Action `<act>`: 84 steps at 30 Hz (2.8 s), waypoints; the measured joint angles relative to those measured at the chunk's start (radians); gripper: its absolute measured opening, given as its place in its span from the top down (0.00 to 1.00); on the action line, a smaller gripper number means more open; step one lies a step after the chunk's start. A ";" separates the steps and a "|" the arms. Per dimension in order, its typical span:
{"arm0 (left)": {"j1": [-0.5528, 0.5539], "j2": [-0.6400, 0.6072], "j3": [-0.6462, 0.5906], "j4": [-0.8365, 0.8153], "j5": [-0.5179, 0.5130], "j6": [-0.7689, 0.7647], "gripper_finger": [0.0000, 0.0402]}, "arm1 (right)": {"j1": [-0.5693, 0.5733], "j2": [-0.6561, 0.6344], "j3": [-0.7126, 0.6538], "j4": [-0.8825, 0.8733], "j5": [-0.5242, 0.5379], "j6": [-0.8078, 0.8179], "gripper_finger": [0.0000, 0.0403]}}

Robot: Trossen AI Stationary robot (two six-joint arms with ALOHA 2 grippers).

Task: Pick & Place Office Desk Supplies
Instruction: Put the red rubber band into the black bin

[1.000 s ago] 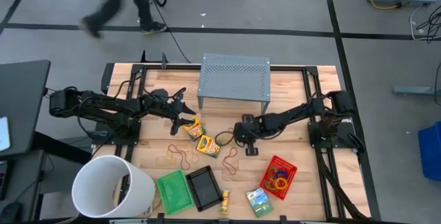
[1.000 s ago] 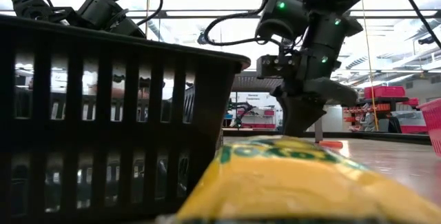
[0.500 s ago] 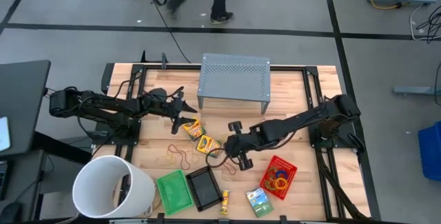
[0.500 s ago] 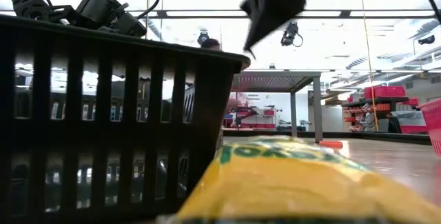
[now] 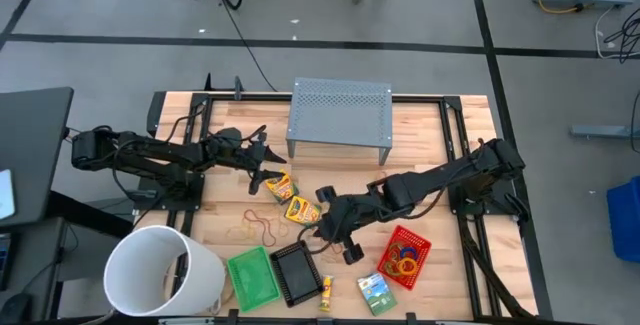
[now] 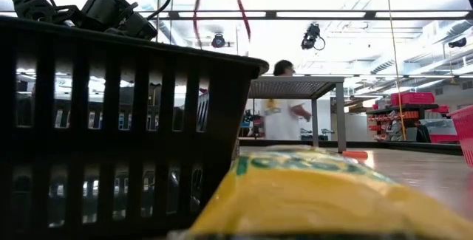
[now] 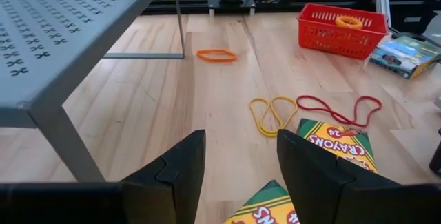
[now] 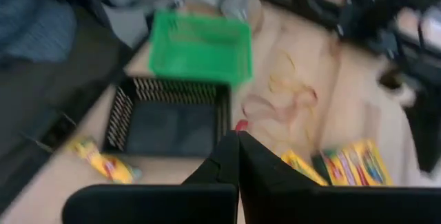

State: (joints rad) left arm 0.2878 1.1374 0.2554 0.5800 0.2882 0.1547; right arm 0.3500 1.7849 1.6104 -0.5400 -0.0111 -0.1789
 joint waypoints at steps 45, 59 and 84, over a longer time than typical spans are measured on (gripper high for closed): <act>-0.001 0.000 0.000 0.024 -0.023 -0.005 0.54 | -0.064 0.216 0.000 -0.165 -0.026 0.174 0.57; 0.000 0.000 0.000 0.024 -0.026 -0.005 0.54 | -0.074 0.259 -0.181 -0.116 0.026 0.108 0.57; 0.000 0.000 0.000 0.022 -0.026 -0.008 0.54 | -0.083 0.315 -0.198 -0.027 0.044 -0.017 0.98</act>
State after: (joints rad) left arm 0.2874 1.1378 0.2550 0.6020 0.2626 0.1463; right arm 0.2667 2.1002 1.4128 -0.5673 0.0326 -0.1958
